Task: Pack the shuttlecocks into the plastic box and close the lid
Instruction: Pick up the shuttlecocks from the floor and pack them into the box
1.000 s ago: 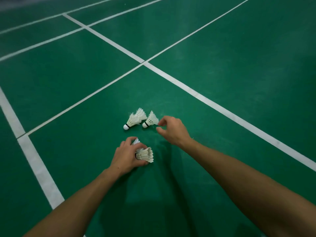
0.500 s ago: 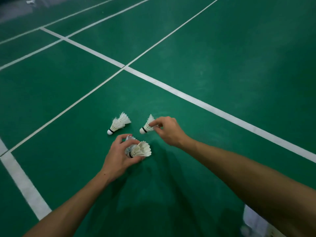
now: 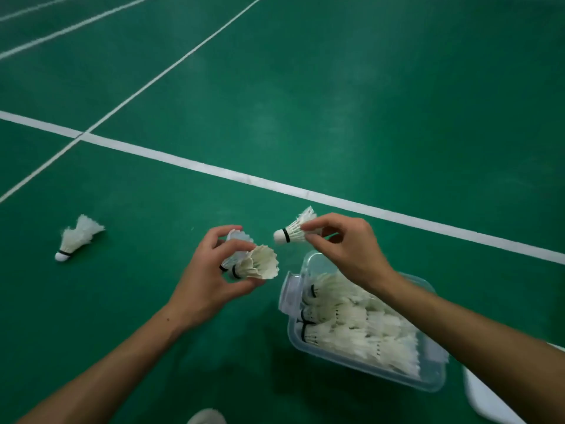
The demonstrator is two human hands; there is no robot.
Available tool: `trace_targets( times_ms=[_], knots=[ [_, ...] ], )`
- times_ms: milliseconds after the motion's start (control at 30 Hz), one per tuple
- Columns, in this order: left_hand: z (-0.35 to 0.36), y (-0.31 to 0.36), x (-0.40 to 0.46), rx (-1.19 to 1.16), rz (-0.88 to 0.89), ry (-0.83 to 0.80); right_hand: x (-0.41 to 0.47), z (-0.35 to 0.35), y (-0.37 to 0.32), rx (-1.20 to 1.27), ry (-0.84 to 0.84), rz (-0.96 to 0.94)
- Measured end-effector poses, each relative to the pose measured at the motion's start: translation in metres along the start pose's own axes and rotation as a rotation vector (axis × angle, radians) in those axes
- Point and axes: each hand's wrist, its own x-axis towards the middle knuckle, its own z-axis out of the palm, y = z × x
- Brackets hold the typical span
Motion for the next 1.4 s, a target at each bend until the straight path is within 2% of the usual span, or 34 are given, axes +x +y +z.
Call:
trace_targets(
  times_ms=[200,433,667,867,1000,1200,1400],
  knots=[
    [0.035,0.032,-0.007,0.039,0.079,-0.117,-0.075,-0.087,0.033,-0.043,0.206,0.168],
    [0.071,0.04,0.009,0.179,0.158,-0.159,-0.137,-0.095,0.063,-0.085,0.262,0.257],
    [0.085,0.043,0.025,0.35,0.219,-0.235,-0.127,-0.058,0.065,-0.151,0.213,0.177],
    [0.095,0.047,0.031,0.424,0.256,-0.295,-0.127,-0.025,0.069,-0.134,0.081,0.327],
    [0.104,0.051,0.032,0.479,0.292,-0.336,-0.12,-0.012,0.071,-0.09,0.056,0.39],
    [0.101,0.059,0.034,0.404,0.273,-0.289,-0.122,-0.031,0.07,0.117,-0.017,0.467],
    [0.09,0.067,0.034,0.234,0.215,-0.218,-0.129,-0.058,0.061,0.228,0.056,0.457]
  ],
)
